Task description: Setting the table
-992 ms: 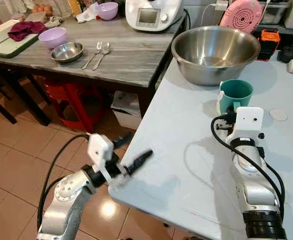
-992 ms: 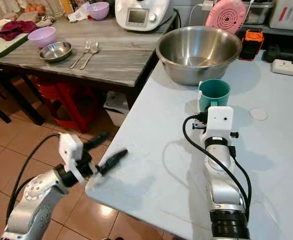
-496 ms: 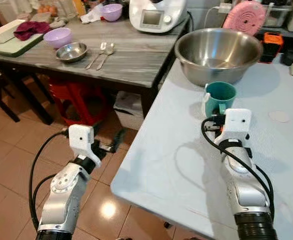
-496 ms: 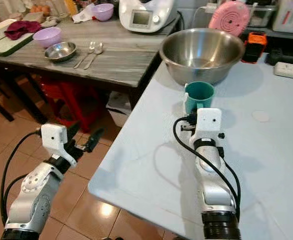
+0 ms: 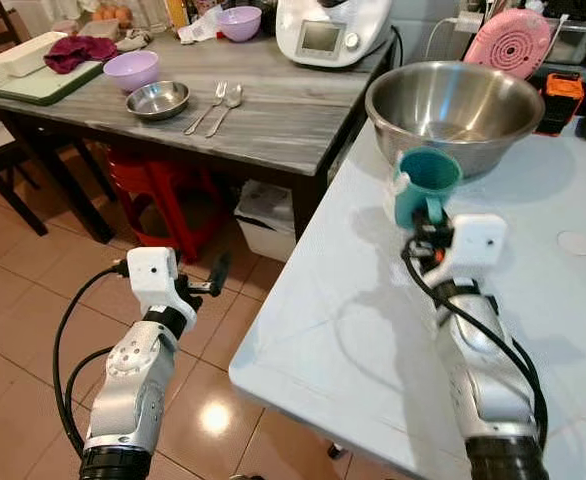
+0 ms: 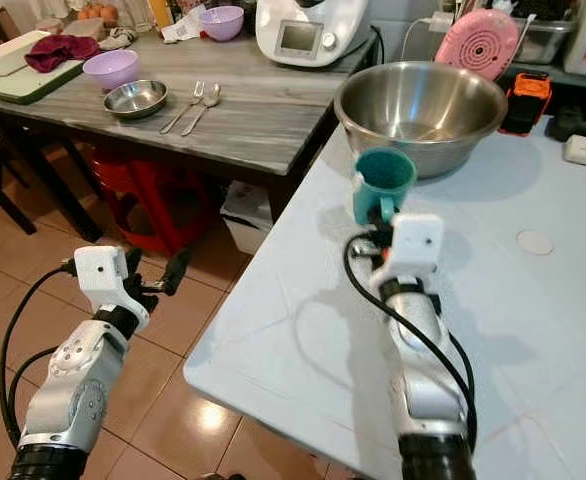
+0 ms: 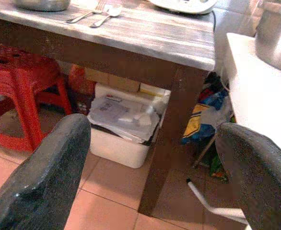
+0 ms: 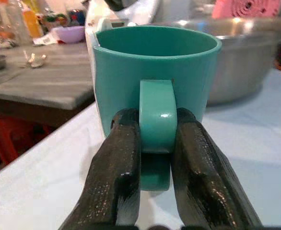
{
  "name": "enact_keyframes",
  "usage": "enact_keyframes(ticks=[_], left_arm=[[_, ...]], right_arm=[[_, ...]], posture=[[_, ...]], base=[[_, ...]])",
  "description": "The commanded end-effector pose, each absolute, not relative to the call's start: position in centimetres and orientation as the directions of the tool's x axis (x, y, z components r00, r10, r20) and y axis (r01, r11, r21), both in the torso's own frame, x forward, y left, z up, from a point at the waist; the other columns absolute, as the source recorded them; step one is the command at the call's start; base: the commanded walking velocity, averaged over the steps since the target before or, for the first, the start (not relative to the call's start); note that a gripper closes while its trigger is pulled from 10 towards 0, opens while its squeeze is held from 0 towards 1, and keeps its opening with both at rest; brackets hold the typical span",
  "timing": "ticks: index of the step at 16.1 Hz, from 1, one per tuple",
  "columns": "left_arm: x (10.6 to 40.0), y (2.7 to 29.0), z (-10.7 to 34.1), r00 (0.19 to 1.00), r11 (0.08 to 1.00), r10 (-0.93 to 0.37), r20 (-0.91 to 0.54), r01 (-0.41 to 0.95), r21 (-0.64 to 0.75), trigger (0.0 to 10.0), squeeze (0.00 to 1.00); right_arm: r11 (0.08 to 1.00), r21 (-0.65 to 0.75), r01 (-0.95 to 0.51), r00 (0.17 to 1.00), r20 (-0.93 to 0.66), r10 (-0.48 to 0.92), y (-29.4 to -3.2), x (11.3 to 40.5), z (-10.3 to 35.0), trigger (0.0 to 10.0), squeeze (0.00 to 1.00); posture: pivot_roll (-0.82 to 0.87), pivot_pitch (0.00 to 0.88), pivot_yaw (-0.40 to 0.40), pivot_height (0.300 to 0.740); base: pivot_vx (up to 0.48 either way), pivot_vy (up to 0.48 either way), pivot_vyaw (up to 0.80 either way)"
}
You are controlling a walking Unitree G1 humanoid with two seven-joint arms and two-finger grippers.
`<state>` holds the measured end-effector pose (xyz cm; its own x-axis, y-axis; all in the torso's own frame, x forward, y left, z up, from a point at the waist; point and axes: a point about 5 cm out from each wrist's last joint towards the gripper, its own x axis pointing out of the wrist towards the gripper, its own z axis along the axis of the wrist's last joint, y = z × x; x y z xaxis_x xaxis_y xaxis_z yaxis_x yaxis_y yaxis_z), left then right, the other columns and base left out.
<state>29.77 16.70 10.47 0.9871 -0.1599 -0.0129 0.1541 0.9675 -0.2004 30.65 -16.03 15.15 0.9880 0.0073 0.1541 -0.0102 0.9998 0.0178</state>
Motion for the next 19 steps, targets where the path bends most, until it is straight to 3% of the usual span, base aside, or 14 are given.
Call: enact_keyframes(ticks=[1, 11, 19], left_arm=[[29.79, 17.05, 10.32, 0.991, 0.973, -0.136, -0.016, 0.131, -0.189, 10.0, 0.0], [29.91, 16.87, 10.2, 0.988, 0.972, -0.157, 0.0, 0.154, -0.179, 10.0, 0.0], [29.89, 16.28, 10.16, 0.985, 0.968, -0.171, 0.021, 0.172, -0.182, 10.0, 0.0]], right_arm=[[0.999, 0.02, -0.039, 0.98, 0.197, 0.035, -15.6, 30.57, 16.05, 10.0, 0.0], [0.999, 0.015, -0.028, 0.982, 0.188, 0.025, -15.86, 30.22, 15.85, 10.0, 0.0], [1.0, -0.007, -0.022, 0.98, 0.199, 0.023, -15.88, 30.05, 15.88, 10.0, 0.0]], posture=[[-0.12, 0.081, 0.087, 0.74], [-0.12, 0.09, 0.087, 0.74], [-0.13, 0.099, 0.094, 0.74]], base=[[0.0, 0.0, 0.0], [0.0, 0.339, -0.69], [0.0, 0.459, 0.0]])
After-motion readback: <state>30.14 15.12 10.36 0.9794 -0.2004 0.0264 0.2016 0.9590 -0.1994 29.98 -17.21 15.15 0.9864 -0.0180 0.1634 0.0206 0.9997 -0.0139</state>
